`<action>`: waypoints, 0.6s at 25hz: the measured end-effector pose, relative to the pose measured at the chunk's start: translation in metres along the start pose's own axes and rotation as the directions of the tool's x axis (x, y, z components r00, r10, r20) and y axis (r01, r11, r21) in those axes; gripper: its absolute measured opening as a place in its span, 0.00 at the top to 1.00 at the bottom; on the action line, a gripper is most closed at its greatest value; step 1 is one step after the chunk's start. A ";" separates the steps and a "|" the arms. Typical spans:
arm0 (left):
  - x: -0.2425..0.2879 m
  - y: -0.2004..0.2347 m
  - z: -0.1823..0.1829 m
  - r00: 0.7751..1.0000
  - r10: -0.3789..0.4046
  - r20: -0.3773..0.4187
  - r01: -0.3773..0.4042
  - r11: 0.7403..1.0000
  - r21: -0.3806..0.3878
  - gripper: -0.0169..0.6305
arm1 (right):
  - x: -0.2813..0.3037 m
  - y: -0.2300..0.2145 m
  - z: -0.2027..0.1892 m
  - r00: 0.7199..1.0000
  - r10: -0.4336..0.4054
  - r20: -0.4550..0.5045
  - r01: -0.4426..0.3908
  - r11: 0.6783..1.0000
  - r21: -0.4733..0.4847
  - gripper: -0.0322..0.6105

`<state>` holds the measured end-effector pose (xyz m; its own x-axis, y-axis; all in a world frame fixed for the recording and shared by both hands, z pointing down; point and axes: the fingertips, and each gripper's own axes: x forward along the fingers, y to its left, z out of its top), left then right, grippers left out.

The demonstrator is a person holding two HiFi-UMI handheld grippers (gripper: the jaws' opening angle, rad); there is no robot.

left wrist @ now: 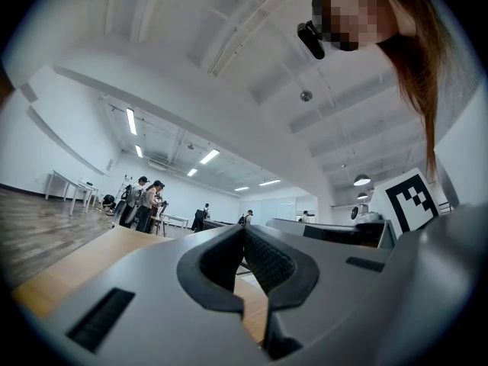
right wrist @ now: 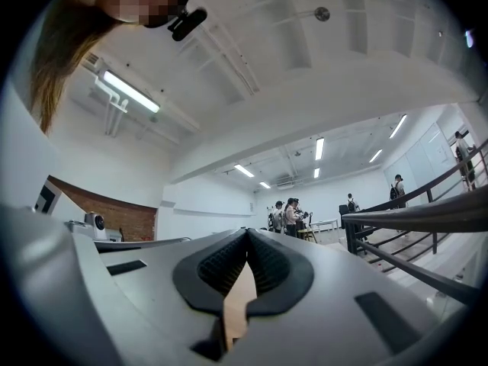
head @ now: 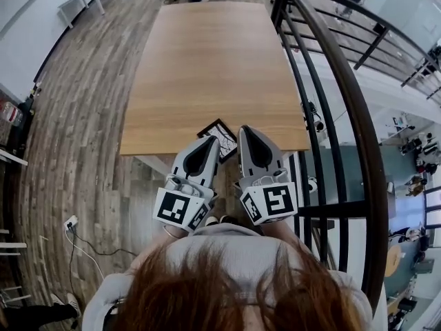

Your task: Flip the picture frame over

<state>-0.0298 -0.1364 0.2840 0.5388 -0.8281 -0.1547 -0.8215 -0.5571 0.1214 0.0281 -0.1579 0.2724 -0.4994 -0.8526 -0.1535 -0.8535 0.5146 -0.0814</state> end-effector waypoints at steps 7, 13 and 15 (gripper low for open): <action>-0.002 0.000 0.011 1.000 0.005 0.006 -0.005 1.000 -0.016 0.96 | 0.001 0.006 0.010 1.000 0.007 -0.011 -0.007 1.000 -0.007 0.93; 0.001 0.005 0.012 1.000 0.007 0.003 -0.007 1.000 -0.016 0.96 | 0.008 0.009 0.011 1.000 0.020 -0.008 -0.020 1.000 -0.019 0.93; 0.002 0.008 0.013 1.000 0.009 0.005 -0.009 1.000 -0.019 0.96 | 0.011 0.009 0.012 1.000 0.016 -0.009 -0.016 1.000 -0.015 0.93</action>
